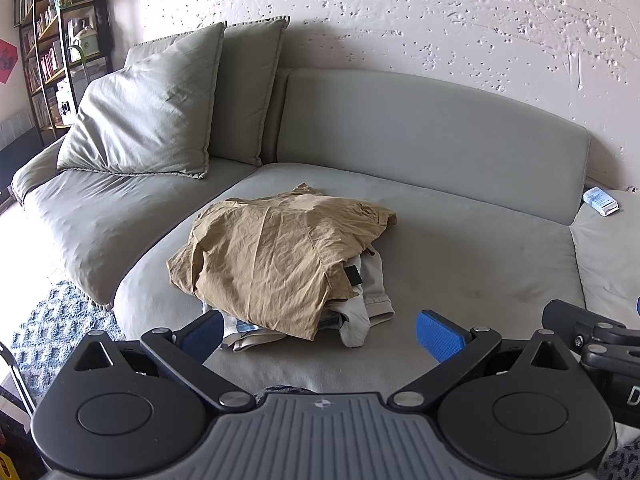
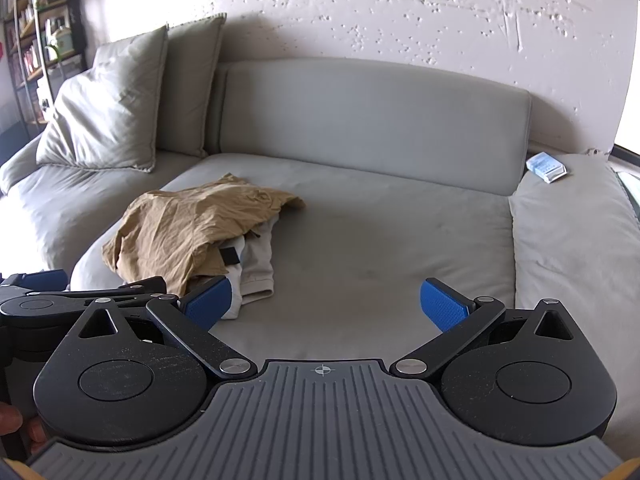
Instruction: Fold clothes
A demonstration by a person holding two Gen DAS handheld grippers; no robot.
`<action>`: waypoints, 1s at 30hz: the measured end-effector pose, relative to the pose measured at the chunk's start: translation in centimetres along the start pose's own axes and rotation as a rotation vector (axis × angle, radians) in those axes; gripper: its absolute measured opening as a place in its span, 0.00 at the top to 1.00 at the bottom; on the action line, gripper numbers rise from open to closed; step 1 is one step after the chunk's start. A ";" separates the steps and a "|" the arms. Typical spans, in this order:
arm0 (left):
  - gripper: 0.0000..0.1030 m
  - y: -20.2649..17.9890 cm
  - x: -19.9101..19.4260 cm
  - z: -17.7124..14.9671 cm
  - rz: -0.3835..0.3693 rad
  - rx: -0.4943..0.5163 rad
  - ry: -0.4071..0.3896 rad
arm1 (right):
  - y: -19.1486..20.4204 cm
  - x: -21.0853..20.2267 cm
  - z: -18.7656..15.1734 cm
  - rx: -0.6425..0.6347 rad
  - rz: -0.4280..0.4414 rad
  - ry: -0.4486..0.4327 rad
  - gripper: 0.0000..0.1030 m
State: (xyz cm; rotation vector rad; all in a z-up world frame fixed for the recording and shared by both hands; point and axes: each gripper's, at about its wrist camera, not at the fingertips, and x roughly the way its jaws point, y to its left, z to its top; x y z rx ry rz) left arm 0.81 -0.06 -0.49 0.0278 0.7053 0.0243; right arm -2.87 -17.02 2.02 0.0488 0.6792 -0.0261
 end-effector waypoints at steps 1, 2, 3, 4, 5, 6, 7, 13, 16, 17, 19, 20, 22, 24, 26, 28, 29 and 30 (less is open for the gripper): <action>0.01 0.0 0.0 0.0 -0.001 0.000 0.000 | 0.0 0.0 0.0 0.000 0.000 0.000 0.00; 0.01 -0.1 0.1 -0.2 0.001 0.003 -0.002 | 0.0 0.0 0.0 0.000 0.000 0.000 0.00; 0.01 -0.1 0.1 -0.2 0.003 0.004 -0.003 | 0.0 0.0 0.0 0.000 0.001 0.000 0.00; 0.01 -0.2 0.1 -0.3 0.005 0.005 -0.003 | 0.0 0.0 0.0 0.001 0.001 0.001 0.00; 0.01 -0.2 0.2 -0.3 0.006 0.005 -0.002 | 0.0 0.0 0.0 0.002 0.001 0.001 0.00; 0.01 -0.2 0.2 -0.3 0.006 0.005 0.000 | 0.0 0.1 0.0 0.002 0.001 0.002 0.00; 0.01 -0.2 0.2 -0.3 0.006 0.004 0.000 | 0.0 0.1 0.0 0.003 0.001 0.003 0.00; 0.01 -0.3 0.2 -0.1 0.006 0.004 -0.001 | -0.1 0.1 0.0 0.003 -0.001 0.000 0.00; 0.01 -0.3 0.2 -0.1 0.006 0.004 0.000 | 0.0 0.1 0.0 0.003 -0.001 0.001 0.00; 0.01 -0.3 0.3 -0.1 0.006 0.004 0.001 | 0.0 0.1 -0.1 0.004 0.000 0.001 0.00; 0.01 -0.3 0.3 -0.2 0.006 0.004 0.002 | -0.1 0.2 -0.1 0.008 0.003 0.005 0.00; 0.01 -0.3 0.3 -0.2 0.007 0.004 0.002 | -0.1 0.2 -0.2 0.008 0.002 0.006 0.00; 0.01 -0.3 0.3 -0.2 0.007 0.004 0.003 | -0.1 0.2 -0.1 0.007 0.000 0.006 0.00; 0.01 -0.3 0.4 -0.2 0.008 0.004 0.004 | -0.1 0.3 -0.1 0.006 -0.001 0.006 0.00; 0.01 -0.2 0.5 -0.2 0.011 0.003 0.006 | -0.1 0.3 -0.1 0.006 -0.001 0.007 0.00; 0.01 -0.1 0.7 -0.3 0.013 0.003 0.012 | 0.0 0.6 -0.2 0.004 0.000 0.013 0.00; 0.01 0.0 0.8 -0.3 0.015 0.003 0.017 | 0.0 0.7 -0.2 0.002 0.000 0.017 0.00; 0.01 0.1 1.0 -0.4 0.015 0.001 0.022 | 0.1 0.9 -0.2 0.000 0.001 0.021 0.00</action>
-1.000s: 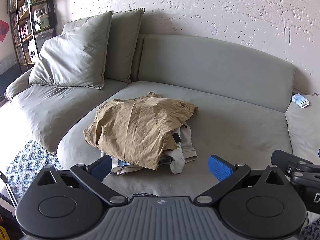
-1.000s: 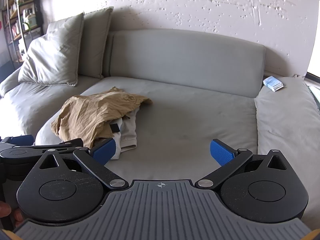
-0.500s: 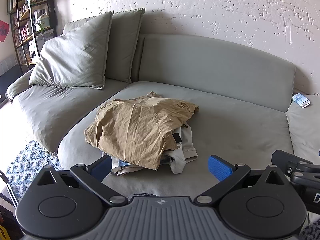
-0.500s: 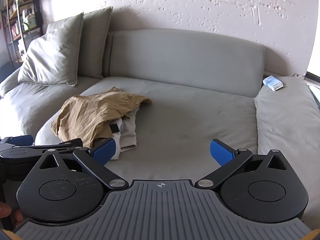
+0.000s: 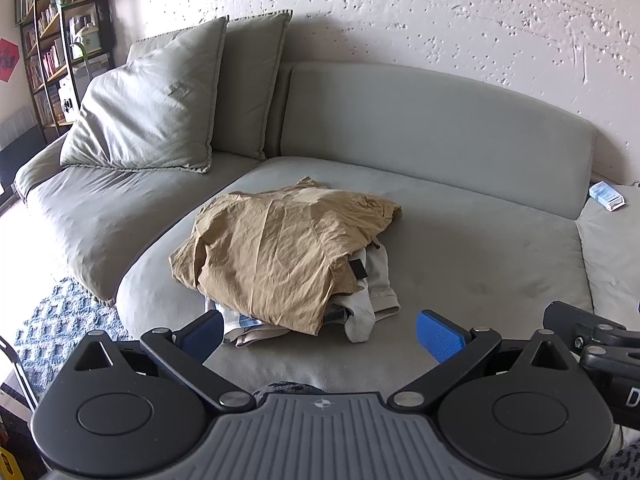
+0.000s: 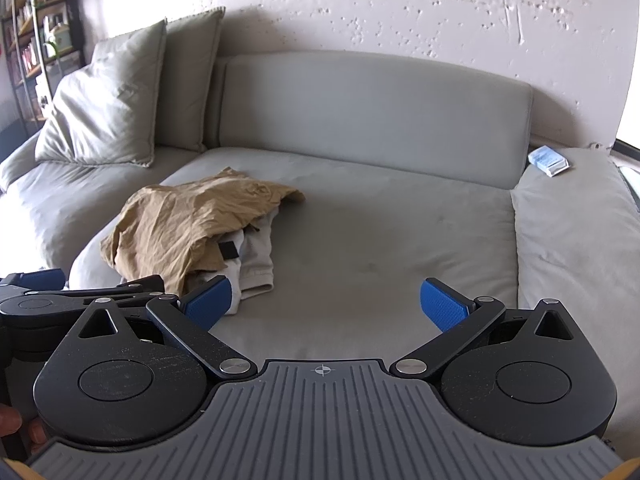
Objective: Fold clothes
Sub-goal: 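Grasp the khaki pants with the right gripper and lift them off the pile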
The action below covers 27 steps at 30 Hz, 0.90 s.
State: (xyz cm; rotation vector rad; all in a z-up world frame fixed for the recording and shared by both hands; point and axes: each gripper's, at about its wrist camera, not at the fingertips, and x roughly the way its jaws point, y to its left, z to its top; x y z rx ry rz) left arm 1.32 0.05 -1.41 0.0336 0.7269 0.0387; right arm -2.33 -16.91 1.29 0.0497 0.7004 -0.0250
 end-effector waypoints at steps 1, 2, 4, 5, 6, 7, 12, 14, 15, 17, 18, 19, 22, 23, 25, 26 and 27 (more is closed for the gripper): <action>0.01 0.2 0.2 -0.1 -0.002 -0.005 0.005 | 0.1 0.2 0.0 -0.005 0.001 0.003 0.00; 0.01 0.4 0.4 -0.1 -0.009 -0.014 0.010 | 0.2 0.3 -0.1 -0.009 0.002 0.004 0.00; 0.01 1.0 0.9 -0.2 -0.023 -0.032 0.020 | 0.5 0.8 0.1 -0.021 0.009 0.002 0.00; 0.01 1.4 1.2 -0.3 -0.034 -0.043 0.026 | 0.7 1.0 0.1 -0.023 0.019 -0.004 0.00; 0.01 1.9 1.5 -0.4 -0.039 -0.052 0.030 | 0.8 1.2 0.2 -0.023 0.030 -0.011 0.00; 0.01 2.3 1.8 -0.5 -0.045 -0.061 0.030 | 0.9 1.4 0.3 -0.020 0.043 -0.019 0.00; 0.01 5.8 3.2 -1.3 -0.033 -0.157 0.015 | 1.6 3.8 1.0 0.022 0.176 -0.035 0.00; 0.01 7.4 3.9 -1.3 0.015 -0.205 0.009 | 2.0 5.2 1.3 0.048 0.256 -0.036 0.00; 0.01 8.1 4.3 -1.3 0.043 -0.223 0.015 | 2.1 5.9 1.5 0.062 0.296 -0.036 0.00; 0.01 9.5 5.2 -1.4 0.083 -0.259 0.031 | 2.8 7.7 1.8 0.086 0.369 -0.012 0.00; 0.01 10.1 5.6 -1.3 0.100 -0.268 0.039 | 3.5 8.9 2.0 0.085 0.393 0.022 0.00; 0.01 10.6 6.0 -1.3 0.122 -0.269 0.046 | 4.4 10.1 2.1 0.078 0.409 0.051 0.00; 0.01 11.6 7.0 -1.3 0.173 -0.253 0.072 | 6.5 13.1 2.3 0.078 0.426 0.093 0.09; 0.01 12.0 7.3 -1.3 0.168 -0.254 0.078 | 7.0 14.1 2.4 0.085 0.427 0.111 0.17; 0.01 12.7 7.8 -1.4 0.147 -0.264 0.088 | 8.2 16.3 2.9 0.094 0.426 0.167 0.23; 0.01 12.9 8.0 -1.4 0.138 -0.271 0.093 | 8.7 17.3 2.9 0.096 0.410 0.183 0.28; 0.01 13.2 8.1 -1.5 0.136 -0.275 0.097 | 9.2 18.2 2.9 0.097 0.394 0.199 0.31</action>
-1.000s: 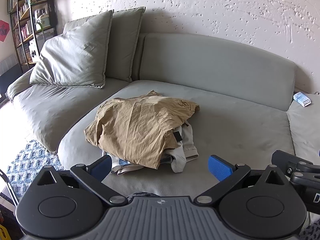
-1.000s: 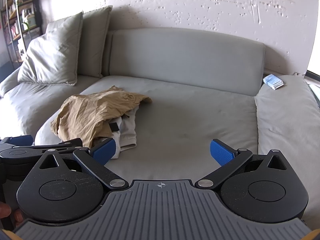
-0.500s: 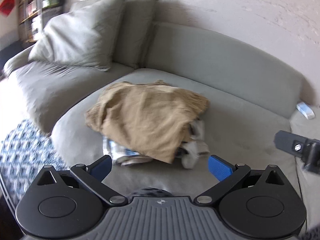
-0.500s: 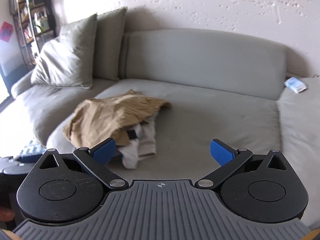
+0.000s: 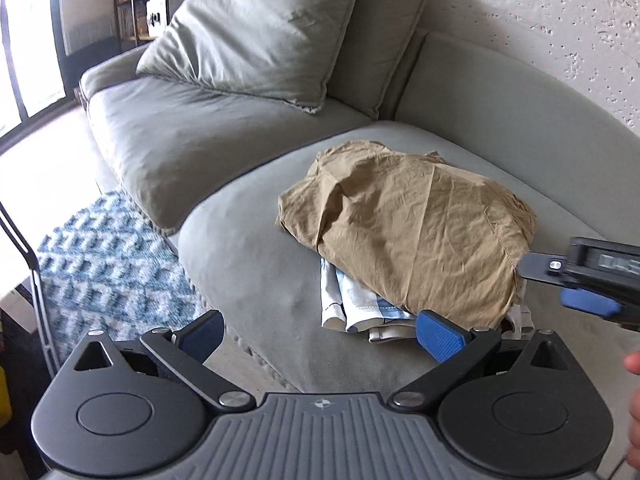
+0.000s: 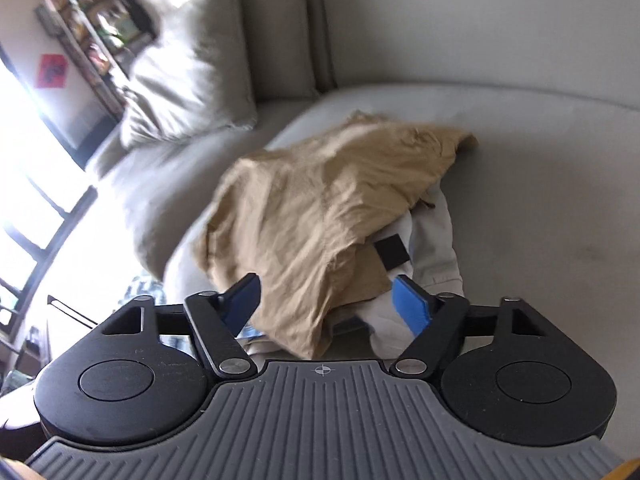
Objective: Fold clothes
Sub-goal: 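Grasp the khaki pants with the right gripper and lift them off the pile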
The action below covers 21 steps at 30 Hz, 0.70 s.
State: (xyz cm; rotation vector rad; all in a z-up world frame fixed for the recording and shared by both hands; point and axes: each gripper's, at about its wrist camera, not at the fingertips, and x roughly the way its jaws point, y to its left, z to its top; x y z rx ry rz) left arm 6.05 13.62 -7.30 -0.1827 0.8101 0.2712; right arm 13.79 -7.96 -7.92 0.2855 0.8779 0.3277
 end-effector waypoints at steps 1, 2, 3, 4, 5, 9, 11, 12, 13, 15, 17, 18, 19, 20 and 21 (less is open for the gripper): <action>0.01 0.1 0.3 0.0 -0.002 -0.001 0.006 | -0.1 0.9 0.2 0.005 -0.014 0.011 0.38; 0.01 0.2 0.5 0.1 -0.008 0.002 0.013 | -0.2 1.7 0.3 0.012 -0.021 0.024 0.45; 0.01 0.3 0.7 0.1 -0.015 0.004 0.016 | -0.4 2.4 0.4 0.026 -0.021 0.033 0.47; 0.01 0.3 0.8 0.1 -0.019 0.002 0.020 | -0.6 3.1 0.5 0.039 -0.019 0.043 0.50; 0.01 0.3 0.7 0.0 -0.021 -0.001 0.026 | -0.7 3.8 0.6 0.048 -0.012 0.052 0.56; 0.01 0.0 0.5 -0.2 -0.031 0.001 0.046 | 0.0 4.9 0.9 0.032 -0.007 -0.006 0.88; 0.01 -0.1 0.0 -0.2 -0.037 0.018 0.037 | 0.1 3.7 1.2 0.030 0.037 -0.087 0.91; 0.01 -0.1 -0.4 -0.2 -0.042 0.025 0.024 | 0.1 3.0 1.5 0.032 0.058 -0.128 0.92; 0.01 -0.2 -0.9 -0.1 -0.047 0.028 0.011 | -0.1 1.8 2.2 0.052 0.071 -0.172 0.94; 0.01 -0.4 -1.8 0.1 -0.058 0.032 -0.016 | -0.6 -0.7 3.6 0.091 0.093 -0.263 0.95; 0.01 -0.7 -2.8 0.4 -0.083 0.035 -0.050 | -1.4 -5.1 5.4 0.123 0.072 -0.400 0.96; 0.01 -0.9 -3.4 0.5 -0.099 0.038 -0.069 | -1.9 -7.2 6.2 0.140 0.062 -0.469 0.96; 0.01 -1.1 -4.0 0.7 -0.120 0.041 -0.092 | -2.3 -9.4 7.1 0.156 0.052 -0.538 0.96; 0.01 -1.5 -4.6 0.8 -0.138 0.046 -0.114 | -2.7 -11.7 7.9 0.167 0.036 -0.611 0.96; 0.01 -1.9 -5.2 0.9 -0.158 0.054 -0.133 | -2.8 -14.9 8.2 0.146 -0.010 -0.713 0.96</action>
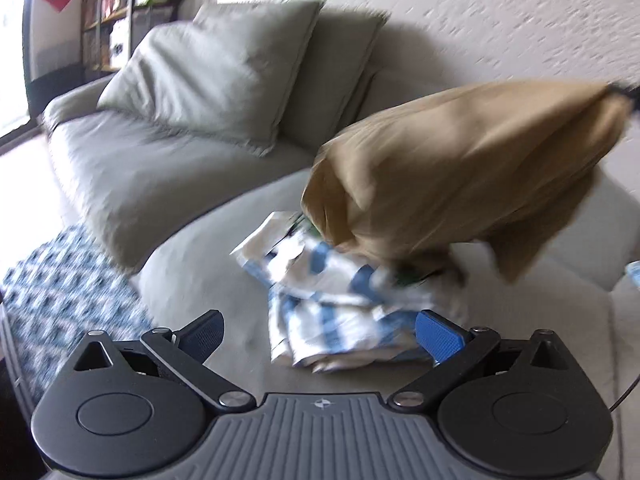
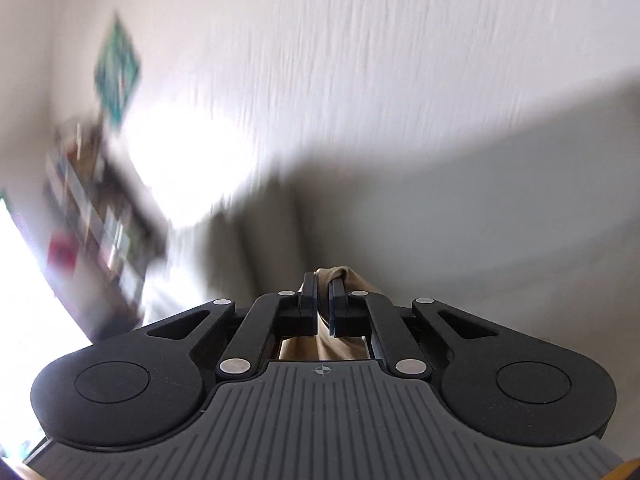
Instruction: Fold clothes
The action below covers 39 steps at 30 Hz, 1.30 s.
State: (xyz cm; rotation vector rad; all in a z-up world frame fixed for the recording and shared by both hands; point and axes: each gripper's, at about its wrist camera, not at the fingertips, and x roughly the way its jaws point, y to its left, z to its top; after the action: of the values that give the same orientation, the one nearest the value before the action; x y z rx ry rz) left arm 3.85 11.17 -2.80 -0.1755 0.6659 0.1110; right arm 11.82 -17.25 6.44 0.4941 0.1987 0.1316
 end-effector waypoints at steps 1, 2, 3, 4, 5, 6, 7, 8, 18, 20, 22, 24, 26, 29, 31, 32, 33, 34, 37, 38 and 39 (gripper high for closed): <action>0.01 -0.6 -0.4 0.2 -0.024 0.007 -0.015 | 0.1 -2.2 2.2 -0.037 -0.028 -0.102 0.96; 0.01 -1.2 -0.6 0.4 -0.050 0.009 -0.023 | 0.5 -4.2 4.0 -0.101 -0.057 -0.185 0.96; 0.01 -1.8 -0.9 0.6 -0.078 0.010 -0.028 | 1.2 -6.4 5.6 -0.196 -0.091 -0.260 0.95; 0.01 -2.4 -1.1 0.7 -0.110 0.010 -0.023 | 1.7 -7.9 6.5 -0.272 -0.122 -0.290 0.95; 0.01 -3.2 -1.3 0.7 -0.141 0.012 -0.011 | 2.2 -9.2 7.4 -0.346 -0.154 -0.319 0.95; 0.01 -3.9 -1.4 0.8 -0.171 0.013 0.001 | 2.5 -10.3 7.9 -0.410 -0.193 -0.335 0.95; 0.01 -4.7 -1.5 0.8 -0.201 0.017 0.015 | 2.7 -11.4 8.5 -0.468 -0.231 -0.349 0.95; 0.01 -5.5 -1.6 0.6 -0.231 0.026 0.030 | 2.7 -12.2 9.0 -0.491 -0.259 -0.358 0.95; 0.01 -12.0 -4.1 0.2 -0.386 0.031 0.049 | 4.7 -7.6 8.5 -0.810 -0.336 0.046 0.88; 0.01 -11.0 -4.2 -0.3 -0.345 0.027 0.055 | 4.6 -5.3 3.5 -0.817 -0.249 0.255 0.58; 0.01 -9.2 -4.2 -1.0 -0.296 0.028 0.076 | 3.9 -6.3 -0.6 -0.722 -0.132 0.375 0.38; 0.01 -7.6 -3.8 -1.8 -0.243 0.033 0.112 | 2.0 -8.5 -3.1 -0.570 -0.039 0.455 0.39; 0.01 -6.4 -3.4 -2.2 -0.208 0.031 0.143 | -0.1 -10.8 -3.3 -0.440 -0.030 0.480 0.39; 0.01 -6.6 -2.4 -3.0 -0.210 0.022 0.182 | -4.3 -14.2 -1.1 -0.290 -0.082 0.392 0.36; 0.01 -7.8 -1.5 -3.9 -0.249 0.043 0.225 | -6.9 -16.5 0.6 -0.236 -0.159 0.311 0.33; 0.01 -8.5 -1.1 -4.4 -0.271 0.056 0.248 | -8.0 -17.8 1.1 -0.217 -0.197 0.277 0.32; 0.01 -9.4 -0.9 -5.0 -0.299 0.075 0.279 | -9.2 -19.2 1.3 -0.193 -0.229 0.252 0.32; 0.01 -10.3 -0.4 -5.7 -0.322 0.093 0.310 | -10.4 -20.0 1.0 -0.165 -0.249 0.240 0.32; 0.01 -12.6 0.6 -7.6 -0.351 0.132 0.390 | -14.0 -22.8 -0.2 -0.057 -0.316 0.215 0.32; 0.01 -13.3 1.1 -8.0 -0.361 0.142 0.411 | -15.5 -23.9 -0.7 -0.013 -0.345 0.206 0.32; 0.01 -14.0 1.5 -8.3 -0.372 0.149 0.427 | -17.1 -24.6 -1.3 0.034 -0.376 0.199 0.32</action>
State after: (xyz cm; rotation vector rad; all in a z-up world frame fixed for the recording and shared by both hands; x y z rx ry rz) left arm 2.18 -4.14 -8.35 -0.1781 1.0505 -0.3427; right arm -11.11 -35.85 0.95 0.4692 0.4853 -0.1913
